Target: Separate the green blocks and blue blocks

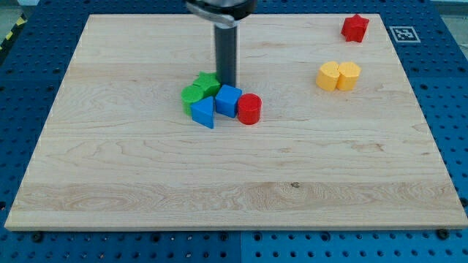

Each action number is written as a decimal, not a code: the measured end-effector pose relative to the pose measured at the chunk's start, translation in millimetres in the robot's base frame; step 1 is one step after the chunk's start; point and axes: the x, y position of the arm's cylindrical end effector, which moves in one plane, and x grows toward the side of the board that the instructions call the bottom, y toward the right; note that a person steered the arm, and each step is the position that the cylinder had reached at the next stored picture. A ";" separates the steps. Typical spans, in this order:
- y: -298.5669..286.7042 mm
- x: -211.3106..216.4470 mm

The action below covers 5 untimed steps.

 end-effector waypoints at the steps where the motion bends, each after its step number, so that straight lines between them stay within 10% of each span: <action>1: -24.8 6.3; 5: -94.8 14.8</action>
